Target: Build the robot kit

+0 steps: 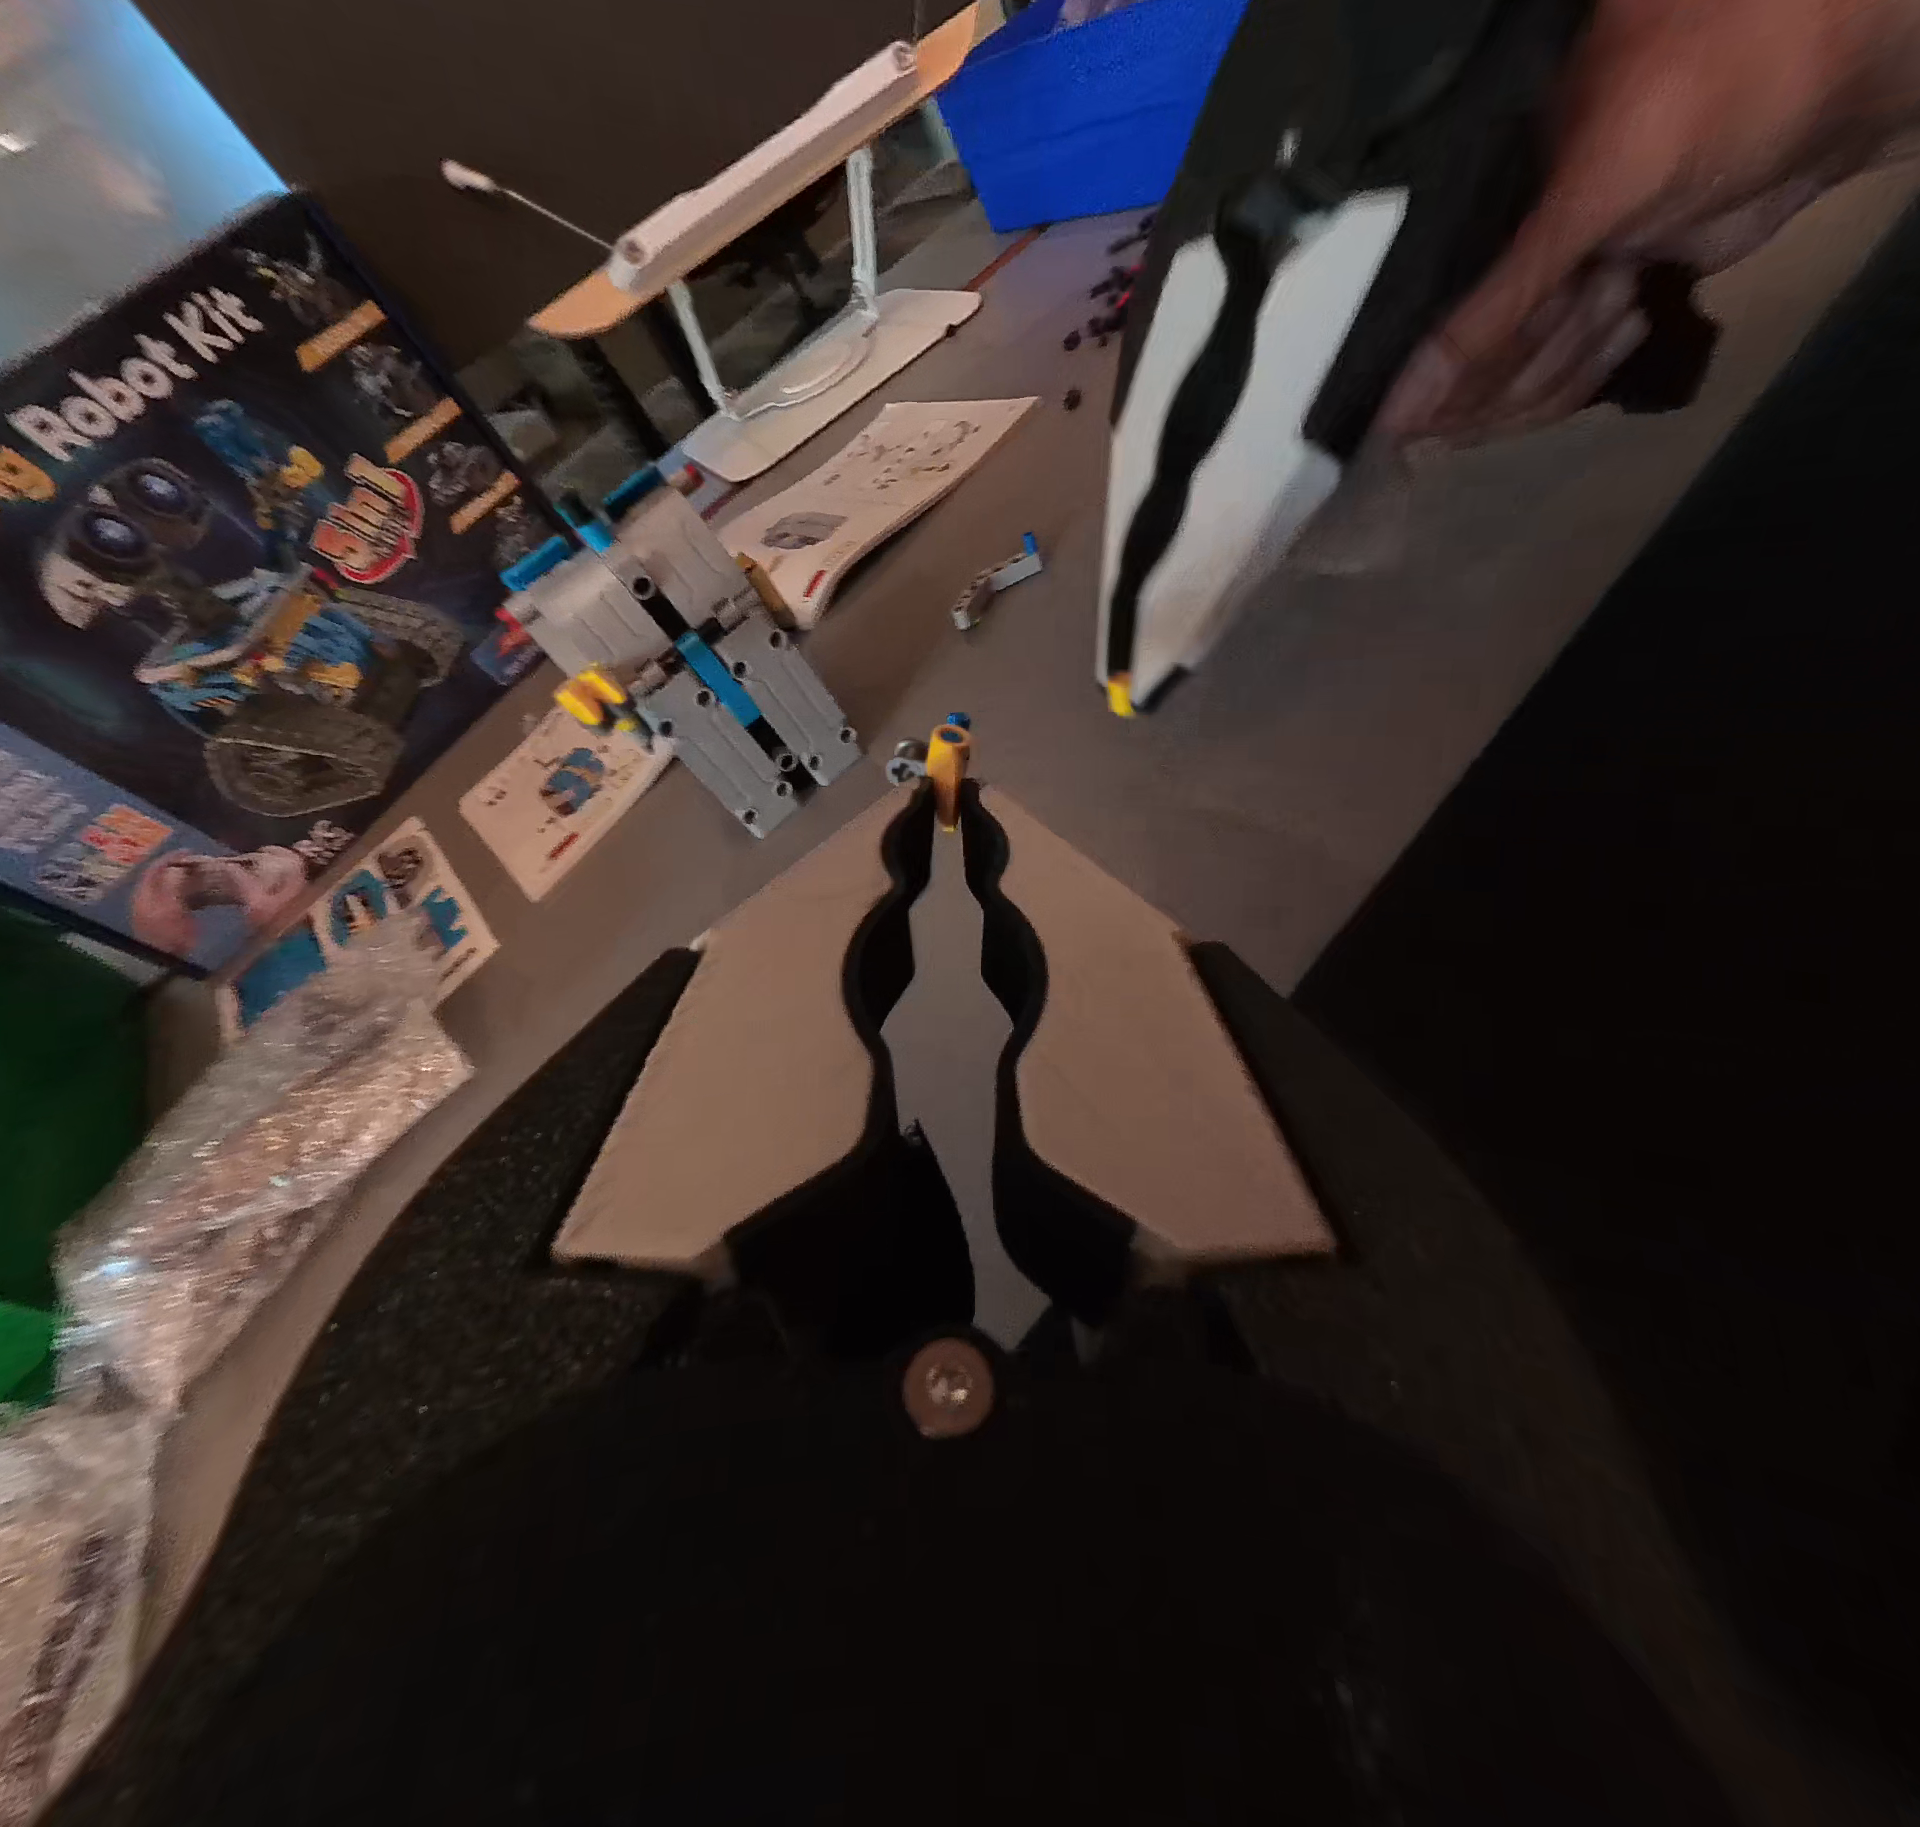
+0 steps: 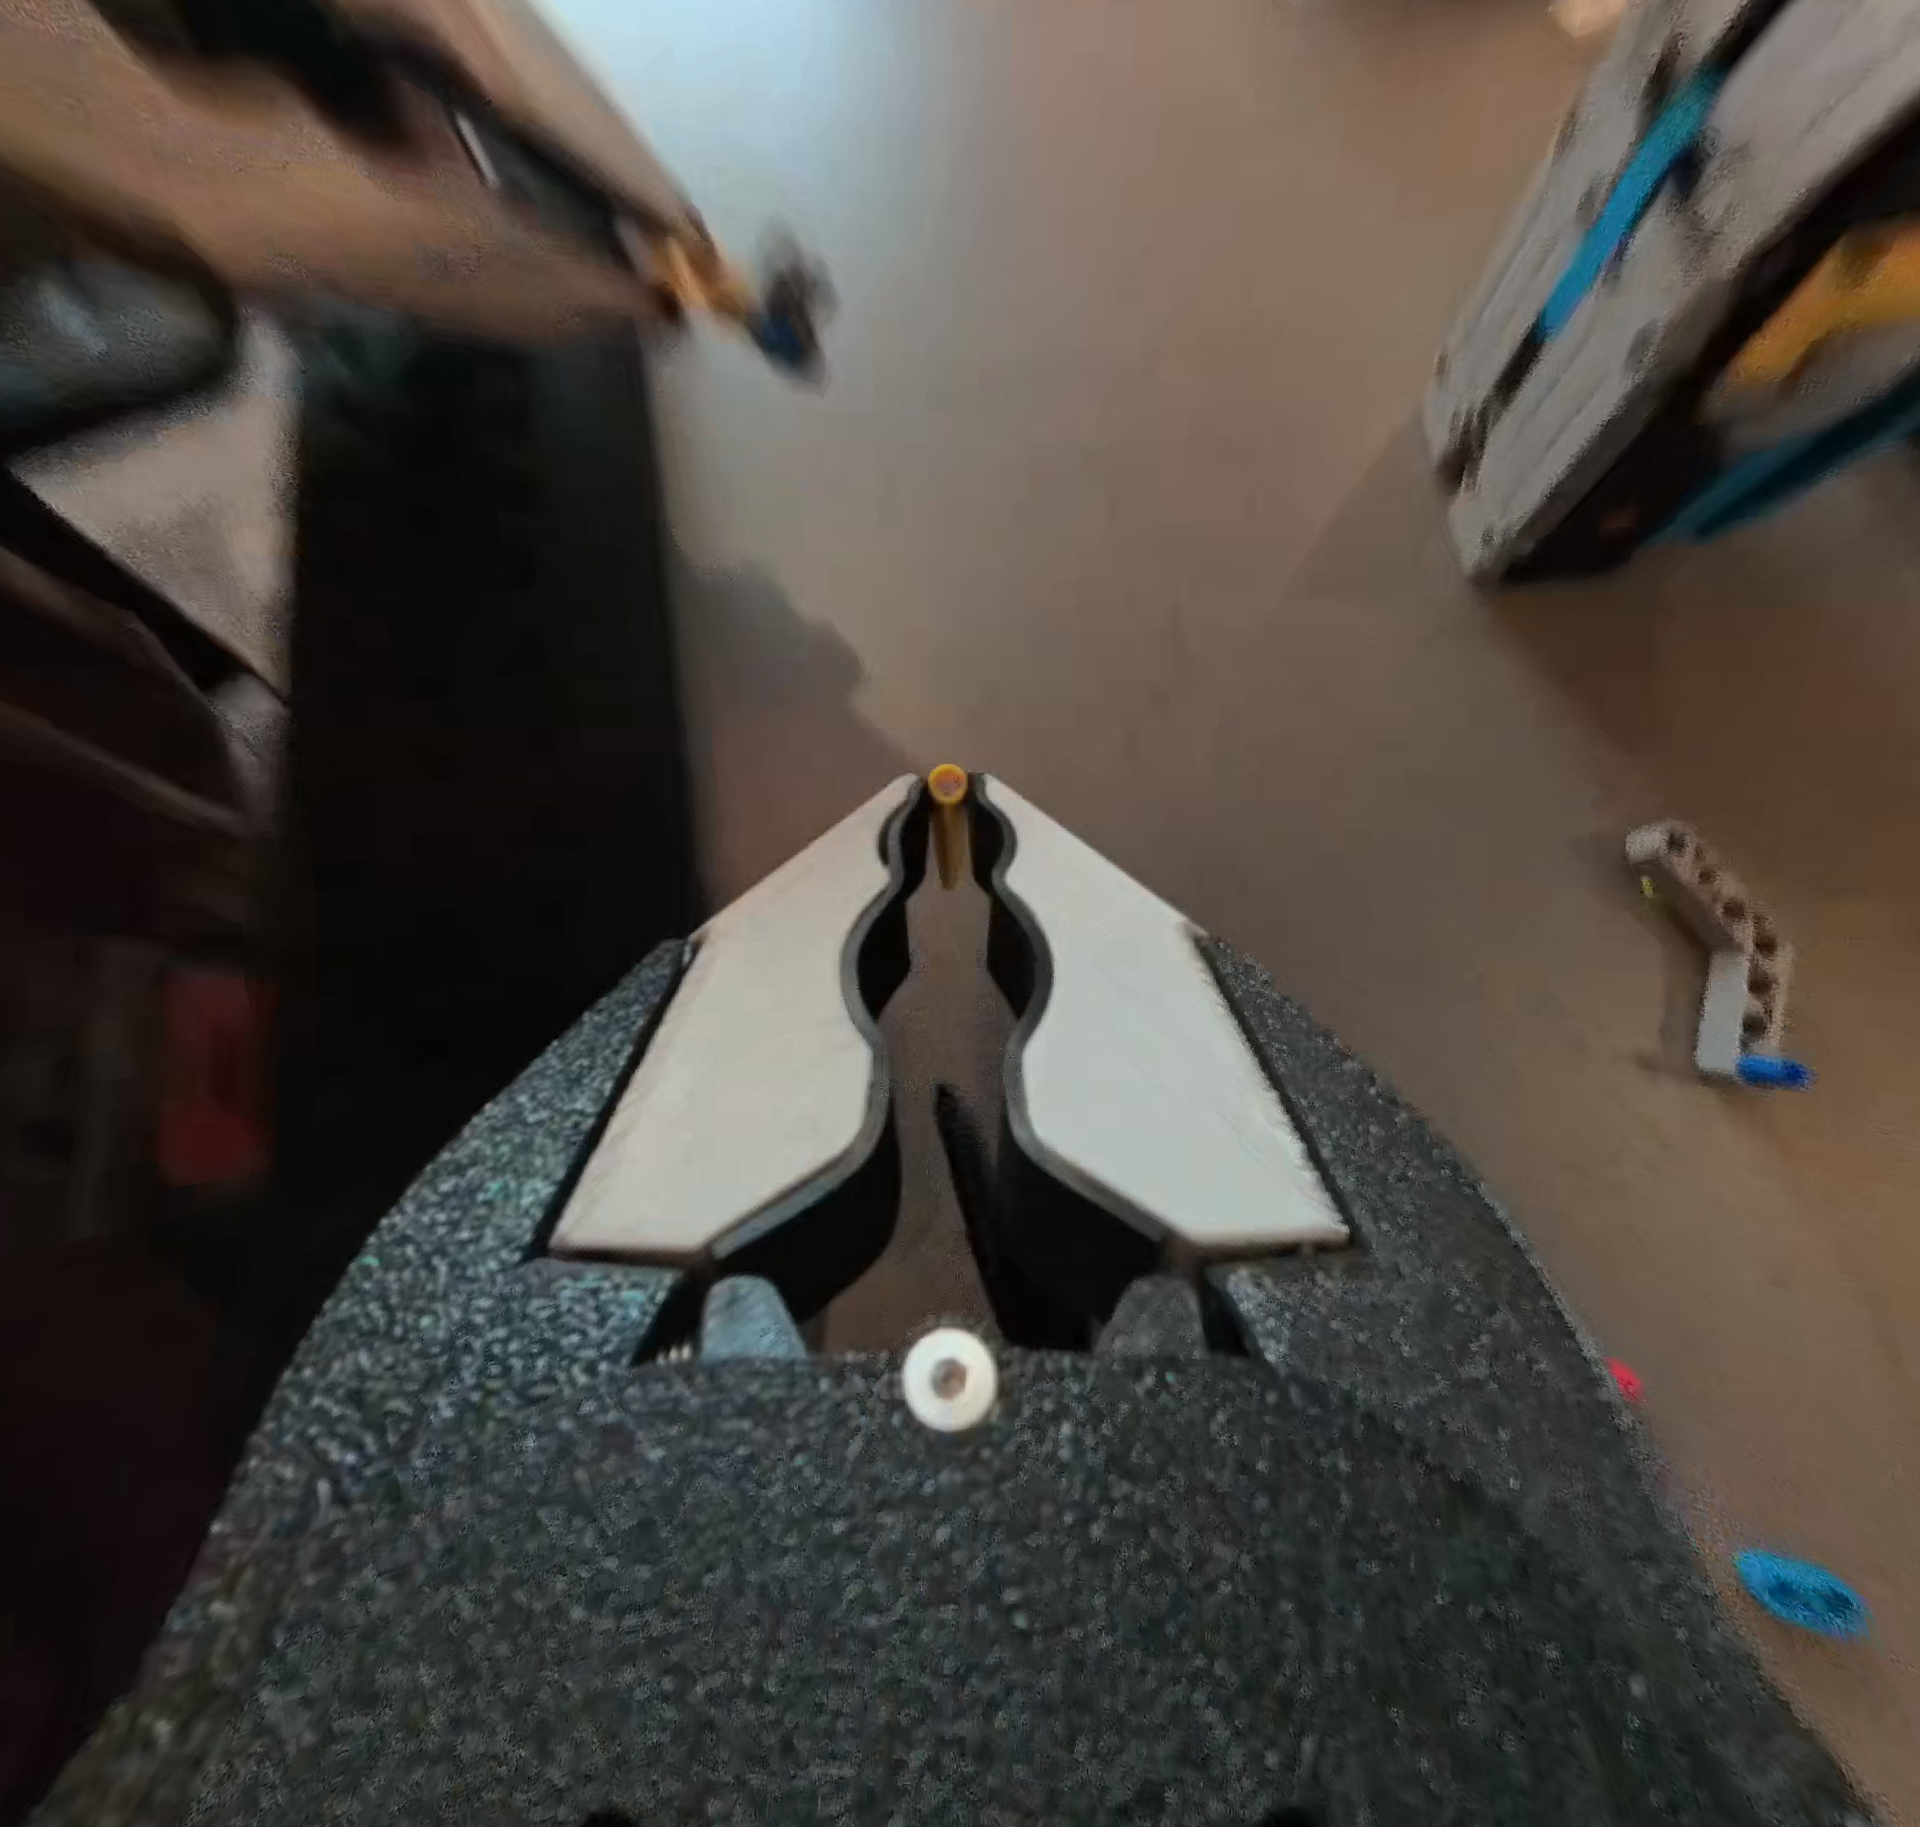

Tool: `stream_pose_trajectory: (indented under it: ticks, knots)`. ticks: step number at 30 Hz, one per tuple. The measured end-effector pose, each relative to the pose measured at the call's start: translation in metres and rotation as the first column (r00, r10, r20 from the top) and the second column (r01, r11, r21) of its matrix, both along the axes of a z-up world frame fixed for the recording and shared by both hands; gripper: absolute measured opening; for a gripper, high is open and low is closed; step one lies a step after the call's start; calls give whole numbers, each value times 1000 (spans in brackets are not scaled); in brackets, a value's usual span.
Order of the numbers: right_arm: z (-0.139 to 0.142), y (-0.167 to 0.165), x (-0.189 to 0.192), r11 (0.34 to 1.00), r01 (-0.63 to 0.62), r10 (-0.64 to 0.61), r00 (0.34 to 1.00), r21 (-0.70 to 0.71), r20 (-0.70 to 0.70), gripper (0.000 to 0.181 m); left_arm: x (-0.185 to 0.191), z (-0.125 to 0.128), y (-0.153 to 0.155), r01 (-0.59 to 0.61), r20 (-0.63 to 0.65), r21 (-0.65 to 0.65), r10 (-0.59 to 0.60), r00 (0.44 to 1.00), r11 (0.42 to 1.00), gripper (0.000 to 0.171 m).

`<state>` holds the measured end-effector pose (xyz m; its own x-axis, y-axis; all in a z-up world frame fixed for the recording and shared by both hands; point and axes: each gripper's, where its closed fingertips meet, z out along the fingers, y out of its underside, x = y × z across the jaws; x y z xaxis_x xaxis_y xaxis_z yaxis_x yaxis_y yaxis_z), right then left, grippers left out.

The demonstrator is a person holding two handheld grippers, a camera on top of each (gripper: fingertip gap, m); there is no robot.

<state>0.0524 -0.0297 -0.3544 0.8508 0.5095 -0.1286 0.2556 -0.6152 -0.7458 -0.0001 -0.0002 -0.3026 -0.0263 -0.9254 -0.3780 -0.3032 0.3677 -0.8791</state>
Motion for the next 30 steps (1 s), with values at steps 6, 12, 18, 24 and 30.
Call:
stream_pose_trajectory:
  ticks: [6, 12, 18, 24, 30]
  knots:
    - [69, 27, -34, 943, 209, -169, 971, 261, -166, 7, 4, 10, 1, -70, 66, 53, 67, 996, 996, 4]
    - [75, 34, -36, 918, 274, -235, 958, 286, -165, 7, 5, 19, -2, -83, 114, -2, 82, 990, 997, 4]
    - [76, 33, -37, 921, 267, -232, 961, 283, -151, 7, 3, 21, -4, -91, 134, 0, 90, 987, 996, 4]
    - [79, 33, -40, 942, 274, -207, 930, 196, -305, 8, 0, 27, -3, -75, 164, -58, 84, 983, 995, 4]
    - [87, 19, -43, 969, 209, -161, 939, 134, -302, 7, -19, 26, -9, -103, 120, -240, 134, 984, 965, 4]
